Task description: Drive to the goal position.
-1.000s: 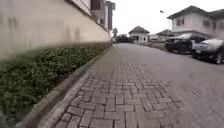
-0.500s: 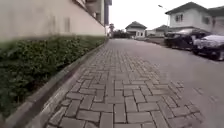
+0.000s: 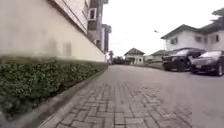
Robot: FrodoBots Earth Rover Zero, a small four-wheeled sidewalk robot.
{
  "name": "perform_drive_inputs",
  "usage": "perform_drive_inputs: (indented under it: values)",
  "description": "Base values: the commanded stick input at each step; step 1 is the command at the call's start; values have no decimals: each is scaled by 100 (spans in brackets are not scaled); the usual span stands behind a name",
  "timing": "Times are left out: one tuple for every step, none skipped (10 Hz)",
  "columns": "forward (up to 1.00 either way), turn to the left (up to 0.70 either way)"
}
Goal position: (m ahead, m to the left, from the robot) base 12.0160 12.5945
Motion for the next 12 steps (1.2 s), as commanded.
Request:
perform_drive_inputs:
  values:
    - [70, -35]
    - [70, -35]
    - [70, -21]
    - [70, 0]
    - [70, 0]
    - [70, 0]
    - [70, 0]
    - [70, 0]
    - [70, 0]
    - [70, 0]
    - [70, 0]
    - [70, 0]
